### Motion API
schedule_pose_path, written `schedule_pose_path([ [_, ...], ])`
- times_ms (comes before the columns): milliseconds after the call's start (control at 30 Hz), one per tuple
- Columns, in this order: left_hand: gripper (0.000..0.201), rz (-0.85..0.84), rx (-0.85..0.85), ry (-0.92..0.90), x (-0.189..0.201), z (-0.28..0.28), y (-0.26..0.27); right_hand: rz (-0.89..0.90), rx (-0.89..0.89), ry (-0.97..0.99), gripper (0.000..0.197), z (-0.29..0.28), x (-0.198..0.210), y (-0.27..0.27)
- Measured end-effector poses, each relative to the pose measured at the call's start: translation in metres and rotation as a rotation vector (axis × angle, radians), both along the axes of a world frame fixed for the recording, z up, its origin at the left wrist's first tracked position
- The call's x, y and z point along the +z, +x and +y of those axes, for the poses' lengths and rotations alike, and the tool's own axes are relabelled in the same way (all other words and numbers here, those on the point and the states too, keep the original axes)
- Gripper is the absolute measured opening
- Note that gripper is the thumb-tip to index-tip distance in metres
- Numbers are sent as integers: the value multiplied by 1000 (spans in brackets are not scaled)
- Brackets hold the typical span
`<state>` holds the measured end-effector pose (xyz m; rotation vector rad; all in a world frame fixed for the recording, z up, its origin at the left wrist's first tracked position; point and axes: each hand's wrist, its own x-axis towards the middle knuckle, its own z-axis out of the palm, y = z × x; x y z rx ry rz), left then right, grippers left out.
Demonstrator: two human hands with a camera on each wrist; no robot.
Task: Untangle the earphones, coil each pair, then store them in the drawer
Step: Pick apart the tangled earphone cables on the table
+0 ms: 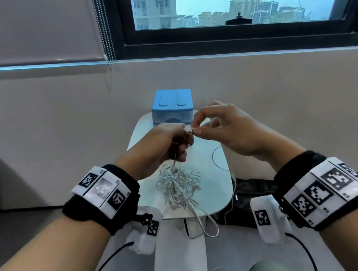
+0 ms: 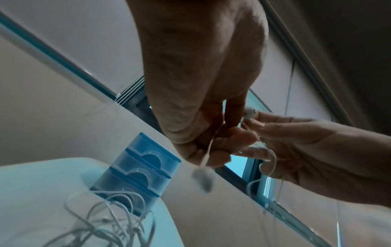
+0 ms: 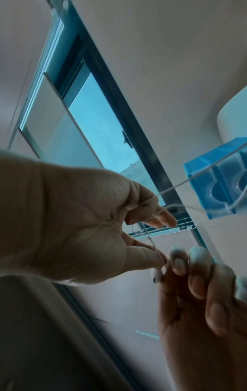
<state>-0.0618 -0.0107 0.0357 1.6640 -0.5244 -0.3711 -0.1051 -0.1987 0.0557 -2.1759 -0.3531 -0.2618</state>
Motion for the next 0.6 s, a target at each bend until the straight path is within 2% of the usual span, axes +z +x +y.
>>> schedule_pose_path([
  [100, 20, 207, -7, -133, -2, 7, -15, -17, 2, -144, 9, 10, 8, -4],
  [200, 25, 348, -53, -233, -6, 16, -23, -44, 8, -249, 11, 15, 7, -9],
  [300, 25, 258, -33, -200, -14, 21, -28, -79, 58, -329, 9, 22, 0, -13],
  [400, 14, 160, 11, -172, -21, 22, -33, -88, 71, -287, 6, 27, -5, -19],
  [467, 22, 165, 94, -199, -23, 24, -35, -60, 58, -235, 27, 25, -7, -24],
  [533, 27, 162, 177, -205, -22, 29, -35, 5, -5, -265, 46, 18, -10, -28],
  [600, 30, 127, 197, -170, -20, 36, -37, 69, -90, -352, 47, 10, -15, -30],
])
